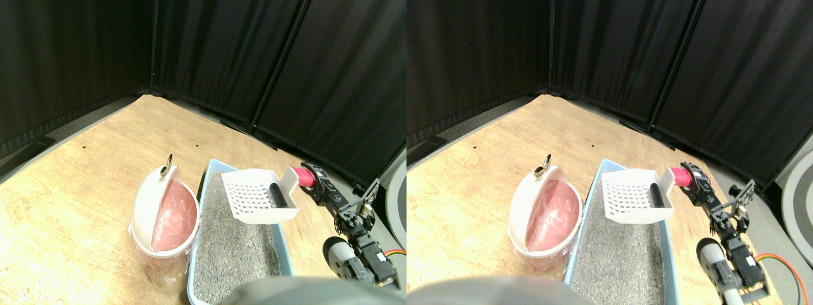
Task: Scoop (unimanual)
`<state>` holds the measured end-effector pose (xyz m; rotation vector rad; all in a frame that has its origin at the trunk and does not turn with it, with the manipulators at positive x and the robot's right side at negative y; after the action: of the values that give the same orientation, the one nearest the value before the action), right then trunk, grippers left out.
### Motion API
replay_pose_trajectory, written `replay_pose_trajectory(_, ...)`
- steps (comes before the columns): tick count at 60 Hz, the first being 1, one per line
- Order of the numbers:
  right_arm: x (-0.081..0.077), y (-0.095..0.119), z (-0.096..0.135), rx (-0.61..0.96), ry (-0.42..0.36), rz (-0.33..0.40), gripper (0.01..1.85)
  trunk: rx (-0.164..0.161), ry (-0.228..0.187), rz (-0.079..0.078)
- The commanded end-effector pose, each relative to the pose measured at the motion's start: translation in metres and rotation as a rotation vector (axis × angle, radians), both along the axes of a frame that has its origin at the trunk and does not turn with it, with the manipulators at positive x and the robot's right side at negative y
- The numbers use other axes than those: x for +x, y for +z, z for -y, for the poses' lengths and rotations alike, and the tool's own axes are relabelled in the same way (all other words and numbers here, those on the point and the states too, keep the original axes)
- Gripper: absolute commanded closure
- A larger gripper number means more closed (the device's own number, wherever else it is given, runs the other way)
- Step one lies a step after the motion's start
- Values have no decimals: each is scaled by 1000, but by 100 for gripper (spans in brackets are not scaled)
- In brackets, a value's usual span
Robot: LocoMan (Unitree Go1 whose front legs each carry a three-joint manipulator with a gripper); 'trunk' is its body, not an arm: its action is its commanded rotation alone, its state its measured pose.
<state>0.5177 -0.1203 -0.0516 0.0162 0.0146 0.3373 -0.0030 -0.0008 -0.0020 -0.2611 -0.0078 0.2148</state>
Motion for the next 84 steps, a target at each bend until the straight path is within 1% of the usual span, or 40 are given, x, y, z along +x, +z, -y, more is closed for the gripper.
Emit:
replay_pose_trajectory(1, -2, 10, -11, 27, 32, 37, 180, -18, 27, -20)
replay_pose_trajectory(7, -3, 10, -18, 19, 42, 26, 180, -28, 39, -21)
replay_pose_trajectory(11, -3, 9, -24, 14, 82, 22, 180, -33, 46, -21)
replay_pose_trajectory(13, -4, 9, -27, 10, 72, 10, 180, -36, 49, -22)
replay_pose_trajectory(18, -4, 7, -33, 14, 99, -6, 180, -45, 58, -23)
replay_pose_trajectory(22, -5, 7, -37, 18, 106, -22, 180, -51, 62, -24)
replay_pose_trajectory(33, -6, 3, -46, -7, 116, -28, 180, -66, 78, -25)
replay_pose_trajectory(43, -7, -5, -55, -11, 145, -87, 180, -84, 102, -36)
replay_pose_trajectory(45, -7, -5, -56, -15, 144, -91, 180, -86, 106, -38)
replay_pose_trajectory(50, -6, -12, -61, -26, 174, -105, 180, -96, 119, -42)
replay_pose_trajectory(56, -6, -15, -65, -47, 180, -106, 180, -104, 128, -46)
replay_pose_trajectory(58, -6, -19, -68, -68, 154, -137, 180, -108, 132, -47)
replay_pose_trajectory(64, -7, -23, -72, -82, 154, -156, 180, -117, 138, -49)
replay_pose_trajectory(66, -7, -26, -74, -83, 163, -155, 180, -119, 139, -48)
replay_pose_trajectory(70, -8, -29, -76, -92, 150, -171, 180, -121, 140, -47)
replay_pose_trajectory(76, -8, -32, -77, -99, 156, -181, 180, -123, 139, -47)
replay_pose_trajectory(83, -10, -34, -77, -121, 146, -193, 180, -123, 139, -47)
replay_pose_trajectory(84, -10, -34, -77, -128, 149, -191, 180, -122, 138, -44)
